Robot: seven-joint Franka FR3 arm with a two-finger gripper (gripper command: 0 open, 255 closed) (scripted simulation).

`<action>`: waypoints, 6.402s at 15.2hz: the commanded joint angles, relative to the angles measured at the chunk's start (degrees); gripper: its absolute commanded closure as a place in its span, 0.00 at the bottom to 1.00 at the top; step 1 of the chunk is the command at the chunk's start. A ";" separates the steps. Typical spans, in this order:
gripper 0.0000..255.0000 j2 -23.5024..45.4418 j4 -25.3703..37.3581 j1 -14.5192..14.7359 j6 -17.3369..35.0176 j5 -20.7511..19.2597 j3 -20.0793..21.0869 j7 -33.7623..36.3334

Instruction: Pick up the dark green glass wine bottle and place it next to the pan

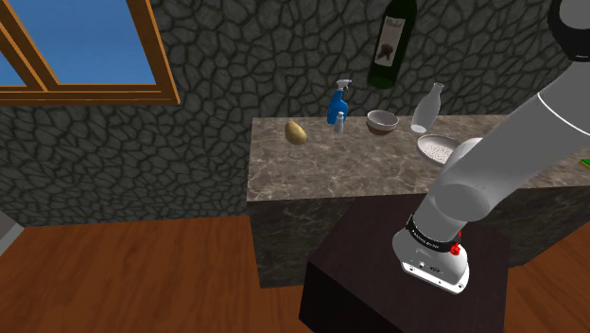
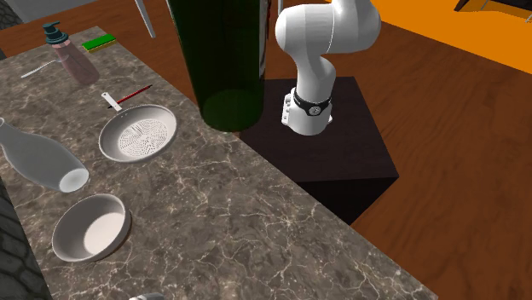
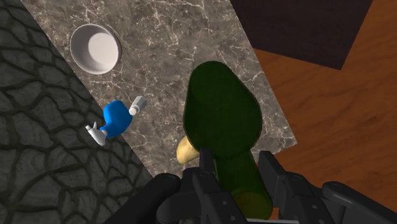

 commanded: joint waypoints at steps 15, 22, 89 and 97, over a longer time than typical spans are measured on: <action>1.00 0.94 8.19 -4.02 -5.50 -2.59 -17.94 -23.80; 1.00 2.01 8.87 -4.81 -4.54 -2.59 -25.41 -32.03; 1.00 -26.94 -66.73 -16.27 44.90 -20.39 -21.99 -20.50; 1.00 -26.52 -69.24 -16.42 47.93 -21.42 -23.49 -20.45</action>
